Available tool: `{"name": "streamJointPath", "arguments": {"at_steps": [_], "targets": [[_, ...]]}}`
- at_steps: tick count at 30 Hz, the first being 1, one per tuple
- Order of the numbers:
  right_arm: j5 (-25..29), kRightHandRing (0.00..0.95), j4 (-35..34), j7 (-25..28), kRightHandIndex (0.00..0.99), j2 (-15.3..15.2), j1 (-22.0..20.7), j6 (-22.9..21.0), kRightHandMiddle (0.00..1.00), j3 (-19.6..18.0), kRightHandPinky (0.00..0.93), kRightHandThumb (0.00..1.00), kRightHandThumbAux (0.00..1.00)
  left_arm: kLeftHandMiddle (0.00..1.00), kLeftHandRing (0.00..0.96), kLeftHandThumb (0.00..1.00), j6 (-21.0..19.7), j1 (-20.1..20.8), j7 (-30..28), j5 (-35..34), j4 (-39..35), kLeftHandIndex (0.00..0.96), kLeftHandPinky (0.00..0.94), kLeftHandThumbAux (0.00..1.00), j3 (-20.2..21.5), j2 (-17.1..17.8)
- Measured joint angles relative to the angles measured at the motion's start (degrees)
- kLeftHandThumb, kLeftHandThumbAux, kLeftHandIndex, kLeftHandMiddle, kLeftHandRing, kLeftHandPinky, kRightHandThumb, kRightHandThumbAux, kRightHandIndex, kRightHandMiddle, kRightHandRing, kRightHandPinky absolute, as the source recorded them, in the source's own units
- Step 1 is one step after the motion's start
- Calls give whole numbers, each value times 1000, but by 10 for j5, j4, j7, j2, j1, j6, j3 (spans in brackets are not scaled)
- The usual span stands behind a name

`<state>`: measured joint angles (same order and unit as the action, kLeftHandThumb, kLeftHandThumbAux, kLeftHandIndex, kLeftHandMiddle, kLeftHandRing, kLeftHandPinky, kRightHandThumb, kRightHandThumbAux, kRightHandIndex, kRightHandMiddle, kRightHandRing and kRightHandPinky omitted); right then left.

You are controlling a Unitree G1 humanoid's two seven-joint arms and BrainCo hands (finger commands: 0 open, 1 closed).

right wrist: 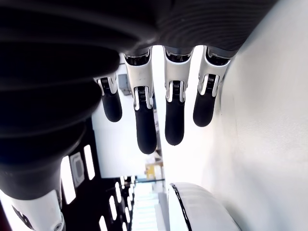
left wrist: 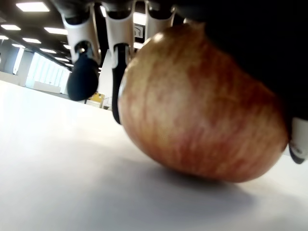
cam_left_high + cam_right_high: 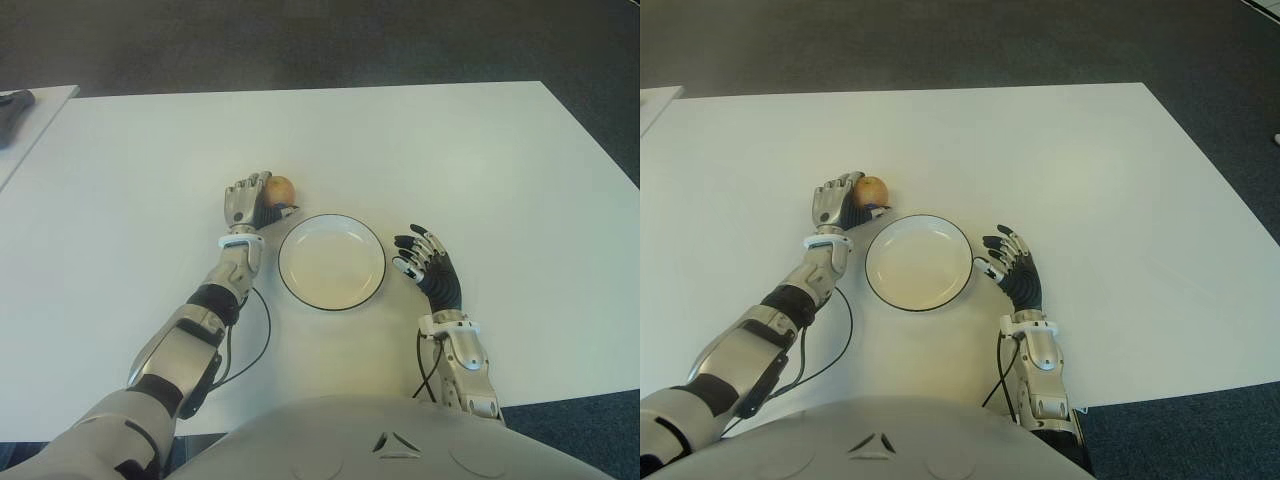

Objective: Put the apples into the plate.

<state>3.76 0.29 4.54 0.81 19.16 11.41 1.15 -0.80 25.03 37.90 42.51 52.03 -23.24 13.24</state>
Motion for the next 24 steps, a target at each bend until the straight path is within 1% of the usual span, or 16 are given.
{"name": "streamJointPath", "arguments": {"at_steps": [4, 8, 13, 21, 24], "targets": [[0, 285, 1, 0, 167, 0, -1, 0, 350, 0, 258, 532, 740, 814, 788, 754, 9, -1, 0, -13, 1, 445, 655, 694, 1, 0], [0, 285, 1, 0, 165, 0, -1, 0, 348, -1, 250, 534, 741, 816, 787, 755, 14, -2, 0, -25, 1, 445, 673, 694, 2, -1], [0, 282, 1, 0, 162, 0, -1, 0, 346, -1, 250, 521, 740, 823, 790, 756, 27, -4, 0, -35, 2, 445, 650, 694, 3, -1], [0, 281, 1, 0, 164, -1, -2, 0, 342, -1, 251, 515, 737, 826, 797, 755, 49, -10, 12, -39, 5, 445, 693, 693, 2, -1], [0, 283, 0, 0, 167, -1, -2, -3, 349, -1, 248, 523, 739, 829, 800, 755, 52, -12, 18, -39, 7, 445, 684, 694, 1, -1]]}}
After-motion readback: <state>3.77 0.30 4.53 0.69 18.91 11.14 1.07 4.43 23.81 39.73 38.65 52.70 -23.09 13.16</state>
